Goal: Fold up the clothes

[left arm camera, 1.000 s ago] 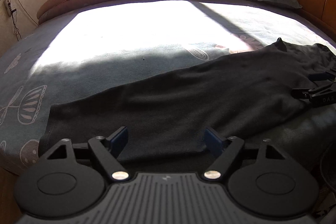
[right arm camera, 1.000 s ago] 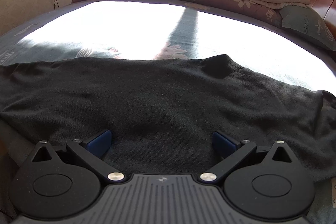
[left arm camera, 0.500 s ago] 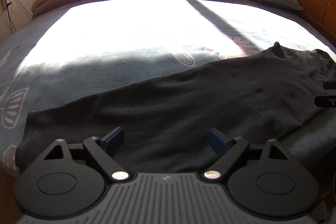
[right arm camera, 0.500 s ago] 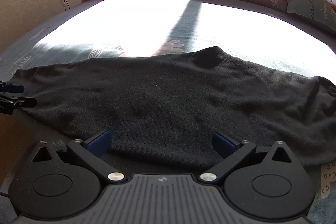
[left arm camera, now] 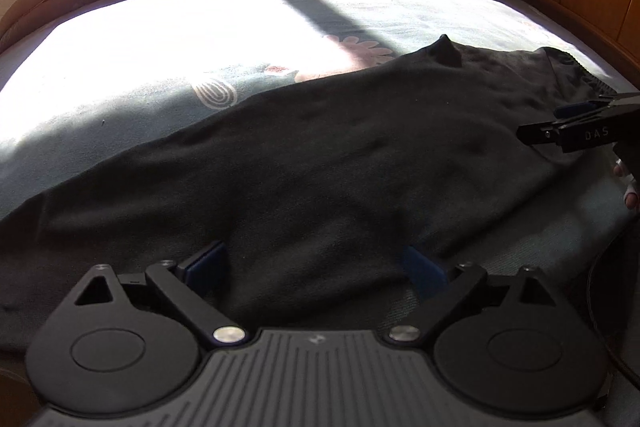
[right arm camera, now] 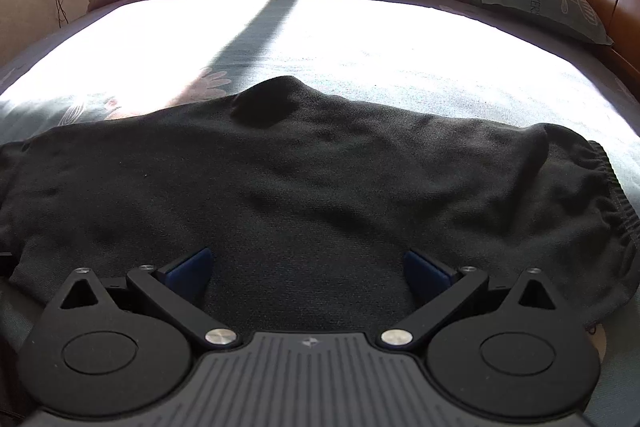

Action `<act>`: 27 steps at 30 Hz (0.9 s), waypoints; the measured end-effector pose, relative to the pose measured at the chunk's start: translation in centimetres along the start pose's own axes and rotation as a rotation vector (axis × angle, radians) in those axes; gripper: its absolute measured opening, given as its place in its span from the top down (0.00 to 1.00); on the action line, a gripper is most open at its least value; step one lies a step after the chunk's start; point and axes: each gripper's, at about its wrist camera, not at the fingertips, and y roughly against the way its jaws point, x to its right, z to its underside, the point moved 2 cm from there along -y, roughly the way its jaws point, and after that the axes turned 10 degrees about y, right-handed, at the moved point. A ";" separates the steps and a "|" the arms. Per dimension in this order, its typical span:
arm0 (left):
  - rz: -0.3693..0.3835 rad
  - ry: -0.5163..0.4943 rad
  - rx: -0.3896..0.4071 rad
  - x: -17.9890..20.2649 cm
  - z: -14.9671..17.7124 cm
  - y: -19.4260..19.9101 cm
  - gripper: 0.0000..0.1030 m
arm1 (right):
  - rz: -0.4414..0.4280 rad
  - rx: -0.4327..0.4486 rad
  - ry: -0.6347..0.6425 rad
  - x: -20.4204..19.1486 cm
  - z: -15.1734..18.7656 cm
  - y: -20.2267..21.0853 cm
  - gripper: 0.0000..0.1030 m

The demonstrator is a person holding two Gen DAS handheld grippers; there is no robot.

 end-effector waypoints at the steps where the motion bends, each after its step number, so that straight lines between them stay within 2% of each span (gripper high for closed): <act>1: -0.004 -0.023 -0.010 0.2 0.1 0.3 0.04 | 0.004 0.001 0.003 -0.1 0.0 0.0 0.00; 4: 0.002 -0.021 -0.006 0.3 -0.9 1.3 0.04 | 0.006 -0.003 0.009 -0.1 -0.2 -0.1 0.00; 6: 0.061 0.017 0.040 0.4 -2.4 1.6 0.04 | 0.004 -0.003 0.012 -0.1 -0.2 0.0 0.00; 9: 0.146 0.062 0.064 1.1 -4.4 0.6 0.04 | 0.006 0.002 0.014 -0.1 -0.1 0.0 0.00; 13: 0.196 0.217 -0.014 0.5 -4.4 -2.3 0.05 | 0.004 0.008 0.016 -0.2 0.0 0.1 0.00; 17: 0.200 0.309 -0.035 -1.1 -4.2 -1.7 0.04 | 0.000 0.007 0.025 -0.2 0.1 0.2 0.00; 19: 0.237 0.385 -0.038 -2.6 -5.3 -1.2 0.05 | 0.000 0.004 0.027 -0.2 0.1 0.2 0.00; 23: 0.383 0.557 -0.035 -5.3 -8.4 -2.2 0.04 | -0.001 0.001 0.028 -0.2 0.0 0.1 0.00; 24: 0.401 0.591 -0.041 -5.9 -9.0 -2.9 0.04 | -0.001 0.003 0.029 -0.2 0.0 0.1 0.00; 27: 0.394 0.665 -0.065 -7.1 -9.9 -5.3 0.05 | -0.003 0.010 0.028 -0.2 0.1 0.1 0.00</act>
